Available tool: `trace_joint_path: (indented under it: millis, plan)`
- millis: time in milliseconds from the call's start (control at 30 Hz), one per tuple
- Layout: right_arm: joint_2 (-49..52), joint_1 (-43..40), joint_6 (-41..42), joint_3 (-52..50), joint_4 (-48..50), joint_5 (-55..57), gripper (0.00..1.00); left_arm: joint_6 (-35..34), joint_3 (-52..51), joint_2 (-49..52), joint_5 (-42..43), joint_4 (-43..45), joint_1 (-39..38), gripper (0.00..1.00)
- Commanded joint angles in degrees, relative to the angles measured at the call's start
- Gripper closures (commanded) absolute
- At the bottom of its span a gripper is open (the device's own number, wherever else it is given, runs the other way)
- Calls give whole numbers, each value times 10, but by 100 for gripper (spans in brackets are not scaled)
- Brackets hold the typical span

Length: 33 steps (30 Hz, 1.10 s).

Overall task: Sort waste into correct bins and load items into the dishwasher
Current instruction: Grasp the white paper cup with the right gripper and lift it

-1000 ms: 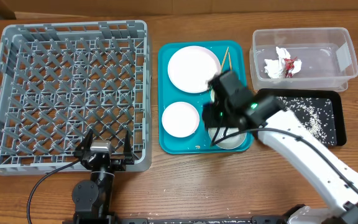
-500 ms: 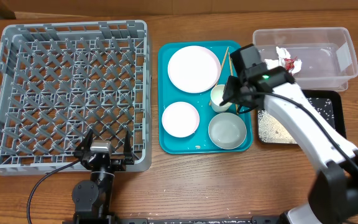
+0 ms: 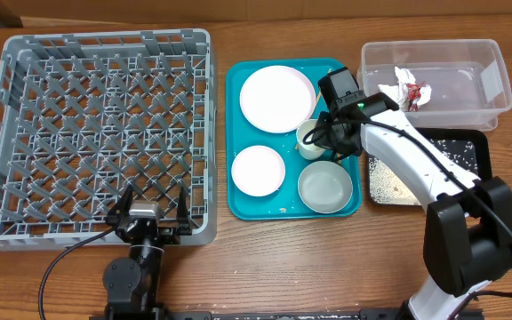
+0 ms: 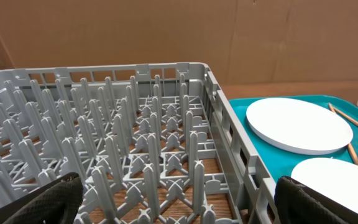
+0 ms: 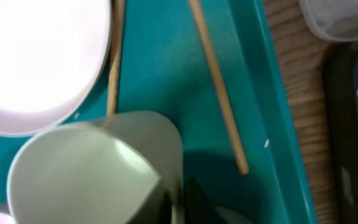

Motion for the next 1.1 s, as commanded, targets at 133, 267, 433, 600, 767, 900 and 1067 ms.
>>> trace_joint_path:
  millis: [133, 267, 433, 600, 767, 900, 1067]
  plan:
    - [-6, -4, 6, 11, -11, -16, 96, 11, -2, -5, -6, 0, -1, 0]
    - [-43, -5, 4, 34, -35, -44, 96, 5, -2, -5, -5, 3, -1, 0]
    - [-133, -21, -7, 49, -30, -136, 96, -171, 18, -5, 86, -11, -1, 0]
    - [-207, -61, -18, 49, 6, -251, 96, -409, 37, -1, 214, -19, -1, 0]
    - [-212, -91, -57, 42, 22, -371, 96, -601, 38, 25, 285, -2, 2, 0]
    - [-212, -99, -78, 20, 36, -428, 96, -664, 37, 45, 347, 112, 7, 0]
    - [-212, -99, -101, -3, 44, -487, 96, -749, 37, 46, 400, 294, 7, 0]
